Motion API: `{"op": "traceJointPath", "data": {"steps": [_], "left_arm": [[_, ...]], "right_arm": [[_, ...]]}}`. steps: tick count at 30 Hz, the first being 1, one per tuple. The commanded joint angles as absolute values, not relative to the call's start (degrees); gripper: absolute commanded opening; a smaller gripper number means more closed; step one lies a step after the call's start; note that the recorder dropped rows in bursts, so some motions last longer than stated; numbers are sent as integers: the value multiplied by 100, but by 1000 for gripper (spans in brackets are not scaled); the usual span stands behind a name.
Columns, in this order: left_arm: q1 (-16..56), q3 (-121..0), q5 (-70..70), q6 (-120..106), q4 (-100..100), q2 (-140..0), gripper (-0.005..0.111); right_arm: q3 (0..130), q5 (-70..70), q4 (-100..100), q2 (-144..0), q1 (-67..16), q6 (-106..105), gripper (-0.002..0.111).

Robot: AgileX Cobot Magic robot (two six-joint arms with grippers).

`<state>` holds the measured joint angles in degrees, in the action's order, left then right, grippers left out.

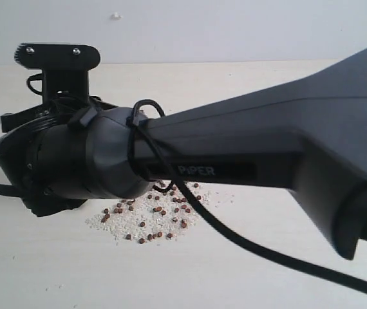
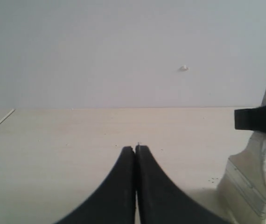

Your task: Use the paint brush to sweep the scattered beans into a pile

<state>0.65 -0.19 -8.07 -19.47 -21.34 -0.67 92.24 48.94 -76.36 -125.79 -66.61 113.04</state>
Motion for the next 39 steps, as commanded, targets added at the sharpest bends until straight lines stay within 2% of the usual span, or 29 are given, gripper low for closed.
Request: {"op": "traceJointPath", "data": {"steps": [1, 12, 16, 24, 29, 33, 39], "left_arm": [[90, 0, -803, -1921, -2159, -34, 0], [90, 0, -803, -1921, -2159, -34, 0], [90, 0, -803, -1921, -2159, -34, 0], [90, 0, -803, -1921, -2159, -34, 0], [90, 0, -803, -1921, -2159, -34, 0], [90, 0, -803, -1921, -2159, -34, 0], [90, 0, -803, -1921, -2159, -34, 0]], "right_arm": [[9175, 4407, -8498, -12512, -6657, 12133, 0], [9301, 4467, -8944, -12879, -6182, 12202, 0], [9301, 4480, -8366, -12979, -5979, 12032, 0], [9301, 5621, -7642, -12868, -5998, 11070, 0], [9301, 5293, -7653, -12646, -6090, 10751, 0], [9301, 4374, -7844, -12402, -6156, 10459, 0], [9093, 3268, -7164, -11660, -6156, 8764, 0]]}}
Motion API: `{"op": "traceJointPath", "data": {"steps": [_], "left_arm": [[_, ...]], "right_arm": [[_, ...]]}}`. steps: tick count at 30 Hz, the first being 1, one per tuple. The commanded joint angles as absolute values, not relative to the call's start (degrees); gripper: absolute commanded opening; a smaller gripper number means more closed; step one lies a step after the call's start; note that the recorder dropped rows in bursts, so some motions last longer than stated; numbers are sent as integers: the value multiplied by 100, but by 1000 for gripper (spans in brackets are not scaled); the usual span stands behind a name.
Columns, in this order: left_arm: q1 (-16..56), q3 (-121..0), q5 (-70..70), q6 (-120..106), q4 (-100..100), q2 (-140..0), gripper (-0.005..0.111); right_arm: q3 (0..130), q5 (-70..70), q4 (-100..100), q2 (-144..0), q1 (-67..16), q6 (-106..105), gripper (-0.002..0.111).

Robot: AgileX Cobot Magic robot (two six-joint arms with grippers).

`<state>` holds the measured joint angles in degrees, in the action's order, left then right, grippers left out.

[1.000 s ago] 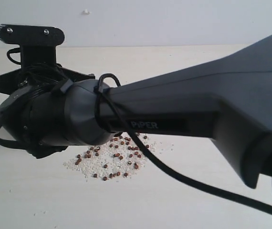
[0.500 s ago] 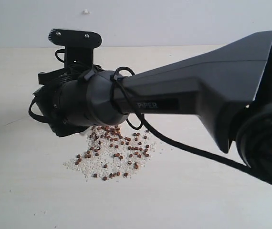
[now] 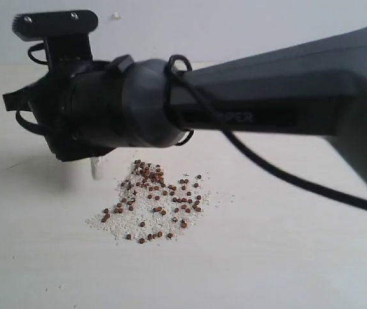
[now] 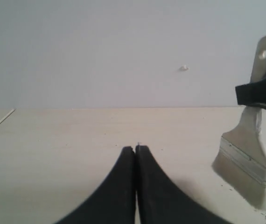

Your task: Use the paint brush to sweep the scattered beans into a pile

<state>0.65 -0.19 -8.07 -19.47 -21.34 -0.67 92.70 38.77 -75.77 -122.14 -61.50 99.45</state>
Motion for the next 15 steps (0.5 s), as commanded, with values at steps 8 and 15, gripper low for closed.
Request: {"op": "traceJointPath", "data": {"steps": [8, 15], "left_arm": [[90, 0, -803, -1921, -2159, -34, 0], [90, 0, -803, -1921, -2159, -34, 0]], "right_arm": [[7620, 1389, -6619, -10600, -6096, 7682, 0], [6813, 0, -6866, -10665, -5858, 8066, 0]]}}
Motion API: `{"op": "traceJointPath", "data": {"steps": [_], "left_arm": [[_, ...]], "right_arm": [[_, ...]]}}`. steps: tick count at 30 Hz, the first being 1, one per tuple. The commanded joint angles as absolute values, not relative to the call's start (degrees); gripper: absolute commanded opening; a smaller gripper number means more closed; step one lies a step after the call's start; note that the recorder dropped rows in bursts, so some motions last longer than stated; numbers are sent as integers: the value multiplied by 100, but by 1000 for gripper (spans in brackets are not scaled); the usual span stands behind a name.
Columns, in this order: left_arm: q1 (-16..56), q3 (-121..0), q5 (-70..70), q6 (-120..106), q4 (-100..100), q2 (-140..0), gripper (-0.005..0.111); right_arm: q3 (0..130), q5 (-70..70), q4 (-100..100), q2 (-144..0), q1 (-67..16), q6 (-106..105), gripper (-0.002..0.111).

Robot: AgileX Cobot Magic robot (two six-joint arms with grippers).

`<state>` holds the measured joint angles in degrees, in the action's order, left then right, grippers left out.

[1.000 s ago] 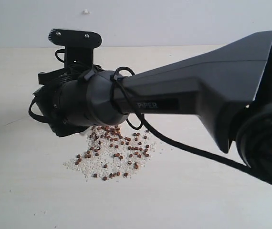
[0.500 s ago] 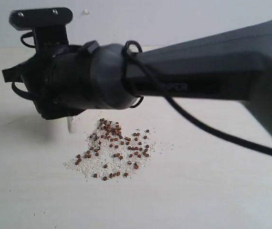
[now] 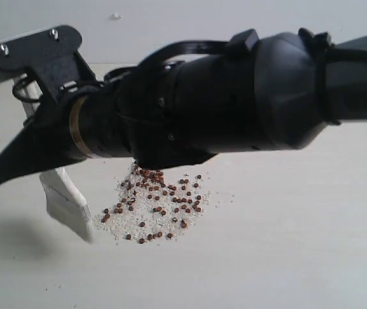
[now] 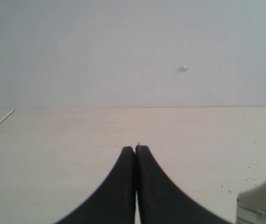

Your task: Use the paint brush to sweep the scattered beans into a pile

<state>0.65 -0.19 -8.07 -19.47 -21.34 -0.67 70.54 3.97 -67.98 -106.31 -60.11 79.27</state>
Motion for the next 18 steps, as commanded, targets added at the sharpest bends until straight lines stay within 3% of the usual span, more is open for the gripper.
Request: {"op": "traceJointPath", "data": {"steps": [1, 7, 18], "left_arm": [[90, 0, -803, -1921, -2159, -34, 0], [90, 0, -803, -1921, -2159, -34, 0], [90, 0, -803, -1921, -2159, -34, 0]], "right_arm": [[6760, -90, -6798, -10696, -5812, 8132, 0], [6742, -467, -6579, -10899, -5797, 8156, 0], [6742, 1697, -7077, -11020, -5784, 8404, 0]]}}
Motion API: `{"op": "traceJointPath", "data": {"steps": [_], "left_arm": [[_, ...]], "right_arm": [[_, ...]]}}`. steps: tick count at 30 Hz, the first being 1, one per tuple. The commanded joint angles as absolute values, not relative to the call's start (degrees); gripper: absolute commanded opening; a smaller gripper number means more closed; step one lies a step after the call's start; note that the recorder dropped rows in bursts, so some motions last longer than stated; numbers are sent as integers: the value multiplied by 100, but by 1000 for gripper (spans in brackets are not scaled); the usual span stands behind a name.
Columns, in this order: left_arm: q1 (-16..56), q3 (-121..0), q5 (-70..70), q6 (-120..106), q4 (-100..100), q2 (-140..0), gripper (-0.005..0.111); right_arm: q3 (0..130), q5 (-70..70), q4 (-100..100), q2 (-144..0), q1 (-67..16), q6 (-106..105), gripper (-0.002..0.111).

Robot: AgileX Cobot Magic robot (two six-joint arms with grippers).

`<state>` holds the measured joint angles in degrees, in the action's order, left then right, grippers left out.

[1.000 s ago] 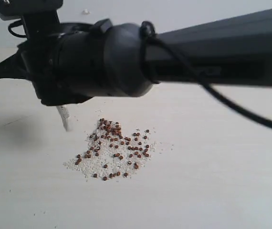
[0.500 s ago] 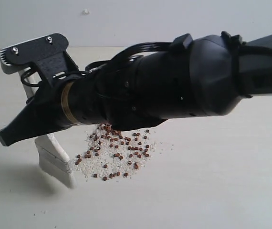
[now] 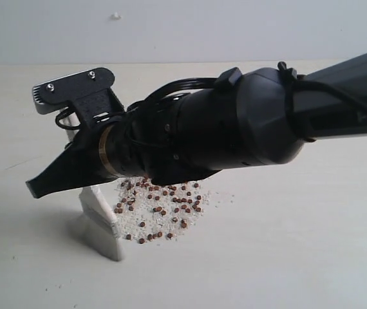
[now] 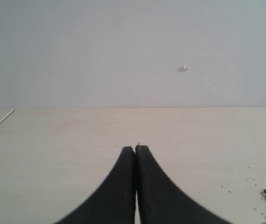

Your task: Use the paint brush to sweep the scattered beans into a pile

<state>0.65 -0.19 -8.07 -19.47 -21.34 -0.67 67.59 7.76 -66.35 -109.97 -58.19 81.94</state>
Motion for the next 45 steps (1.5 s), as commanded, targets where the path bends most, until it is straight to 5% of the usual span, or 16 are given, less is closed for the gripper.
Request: {"op": "traceJointPath", "data": {"steps": [1, 13, 24, 31, 40, 45], "left_arm": [[90, 0, -803, -1921, -2159, -34, 0], [90, 0, -803, -1921, -2159, -34, 0], [90, 0, -803, -1921, -2159, -34, 0], [90, 0, -803, -1921, -2159, -34, 0], [90, 0, -803, -1921, -2159, -34, 0], [90, 0, -803, -1921, -2159, -34, 0]], "right_arm": [[6742, 1836, -7336, -11020, -5784, 8589, 0], [6732, 2103, -8848, -10861, -5784, 10007, 0], [6727, 725, -8711, -9507, -5723, 7615, 0], [6306, -1127, -8888, -9094, -4771, 7357, 0], [6083, -6568, -9995, -9369, -3074, 7358, 0], [6083, -6996, -9995, -9911, -2460, 7358, 0]]}}
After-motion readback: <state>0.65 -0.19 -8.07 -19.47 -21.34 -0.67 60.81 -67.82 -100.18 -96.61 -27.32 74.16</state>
